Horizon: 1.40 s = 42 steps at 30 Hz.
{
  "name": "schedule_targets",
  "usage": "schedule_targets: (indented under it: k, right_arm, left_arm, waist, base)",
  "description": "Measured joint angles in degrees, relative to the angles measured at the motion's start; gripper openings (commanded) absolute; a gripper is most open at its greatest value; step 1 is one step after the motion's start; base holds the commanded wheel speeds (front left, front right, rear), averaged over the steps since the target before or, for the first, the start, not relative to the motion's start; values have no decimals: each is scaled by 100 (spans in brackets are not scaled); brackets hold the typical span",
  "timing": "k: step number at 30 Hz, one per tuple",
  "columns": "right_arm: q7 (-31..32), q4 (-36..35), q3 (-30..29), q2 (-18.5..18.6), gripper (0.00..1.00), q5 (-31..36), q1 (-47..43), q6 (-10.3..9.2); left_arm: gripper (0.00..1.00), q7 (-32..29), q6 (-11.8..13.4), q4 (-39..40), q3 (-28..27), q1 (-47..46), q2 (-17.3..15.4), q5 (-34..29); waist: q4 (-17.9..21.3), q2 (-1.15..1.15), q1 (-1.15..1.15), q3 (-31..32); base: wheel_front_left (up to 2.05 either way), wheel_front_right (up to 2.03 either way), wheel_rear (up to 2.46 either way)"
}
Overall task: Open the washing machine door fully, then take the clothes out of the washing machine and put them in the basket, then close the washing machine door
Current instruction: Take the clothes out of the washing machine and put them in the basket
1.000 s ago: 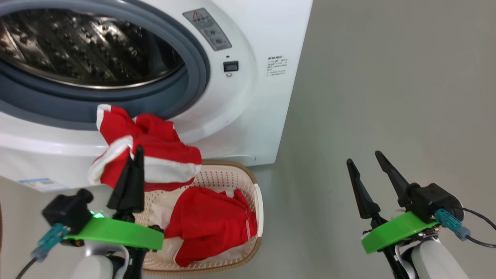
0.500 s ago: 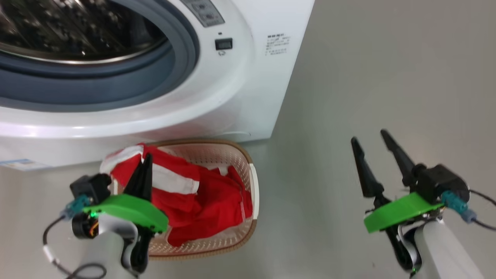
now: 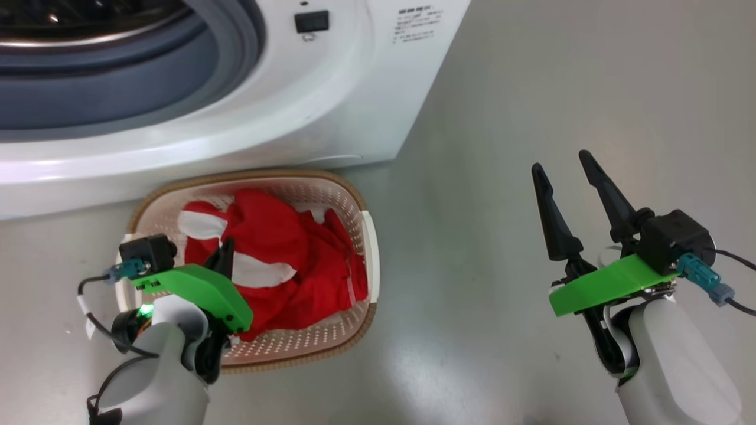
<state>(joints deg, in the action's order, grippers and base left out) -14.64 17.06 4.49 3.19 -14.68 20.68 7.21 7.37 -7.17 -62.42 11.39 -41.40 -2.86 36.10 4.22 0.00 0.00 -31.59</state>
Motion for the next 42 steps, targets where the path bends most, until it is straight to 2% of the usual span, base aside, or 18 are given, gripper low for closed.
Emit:
schedule_targets:
  k: [10,11,12,22,30,36,42]
  right_arm:
    - [0,67,11,-1,100,-44,91,0]
    - [0,81,10,-2,100,-46,91,0]
    - [0,91,7,-2,100,-56,91,1]
    - [0,77,-205,-10,100,-141,86,0]
    - [0,27,-312,-12,100,68,-48,0]
    - [0,5,-392,-18,100,175,-363,0]
    - [0,-76,-556,-21,100,208,-705,1]
  left_arm:
    - [0,-257,0,-525,470,-163,-43,186]
    - [35,-237,0,-556,531,-181,-49,186]
    - [100,-158,0,-565,568,-197,-52,186]
    - [100,392,-1,-675,925,-203,-118,324]
    - [100,687,-1,-22,1357,214,-199,327]
    - [100,693,-1,858,964,691,-390,132]
    - [100,693,-1,1726,450,1291,-377,-366]
  waist:
    - [192,0,0,-309]
    - [211,0,0,-316]
    - [225,0,0,-315]
    - [221,0,0,38]
    - [108,0,0,531]
    - [-2,0,0,993]
    - [-136,0,0,1553]
  base:
    - [0,0,0]
    - [0,0,0]
    - [0,0,0]
    - [0,0,0]
    - [0,0,0]
    - [0,0,0]
    - [0,0,0]
